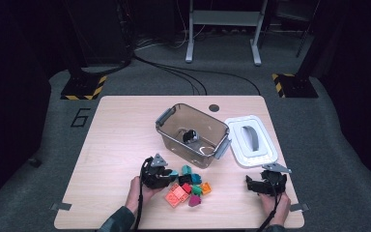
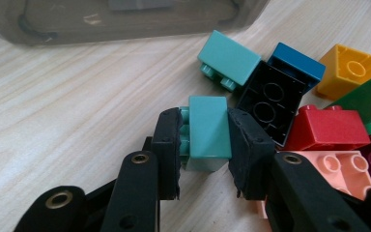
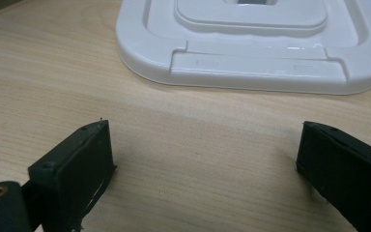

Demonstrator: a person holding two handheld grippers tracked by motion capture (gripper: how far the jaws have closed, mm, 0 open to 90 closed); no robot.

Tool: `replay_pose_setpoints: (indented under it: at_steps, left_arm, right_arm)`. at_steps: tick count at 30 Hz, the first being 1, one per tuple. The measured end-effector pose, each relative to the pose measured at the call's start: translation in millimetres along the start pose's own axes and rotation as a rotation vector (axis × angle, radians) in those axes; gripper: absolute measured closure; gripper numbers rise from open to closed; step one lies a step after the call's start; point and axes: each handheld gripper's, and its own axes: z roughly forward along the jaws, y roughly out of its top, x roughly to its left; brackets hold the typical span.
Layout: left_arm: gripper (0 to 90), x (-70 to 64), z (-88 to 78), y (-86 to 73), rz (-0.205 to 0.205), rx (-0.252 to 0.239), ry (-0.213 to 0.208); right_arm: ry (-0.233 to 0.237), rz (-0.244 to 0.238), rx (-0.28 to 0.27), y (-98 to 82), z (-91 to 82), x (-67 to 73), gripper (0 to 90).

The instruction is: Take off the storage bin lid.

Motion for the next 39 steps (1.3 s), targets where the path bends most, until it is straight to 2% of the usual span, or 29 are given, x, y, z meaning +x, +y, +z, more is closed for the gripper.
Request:
replay_pose_setpoints:
  at_steps: [1, 8, 11, 13, 25, 39]
  left_arm:
    - [66.9, 1.1, -0.9, 0.0, 0.01, 0.003, 0.008]
    - [67.5, 6.1, -6.1, -1.2, 0.011, -0.004, 0.023]
    - [67.7, 7.9, -8.2, -2.1, -0.009, -0.013, 0.027]
    - [67.7, 11.1, -10.7, -2.3, 0.001, -0.007, 0.037]
    - [67.8, 25.1, -24.3, 0.5, -0.023, -0.035, 0.068]
    - [67.8, 44.6, -39.8, 6.9, -0.036, -0.038, 0.103]
  right_arm:
    - [0.0, 0.0, 0.0, 0.0, 0.0, 0.0, 4.9]
    - [0.0, 0.0, 0.0, 0.0, 0.0, 0.0, 4.9]
    - [0.0, 0.0, 0.0, 0.0, 0.1, 0.0, 4.9]
    - [0.0, 0.0, 0.0, 0.1, 0.1, -0.1, 4.9]
    - [0.0, 0.0, 0.0, 0.1, 0.1, -0.1, 4.9]
    - [0.0, 0.001, 0.0, 0.1, 0.2, -0.1, 4.9]
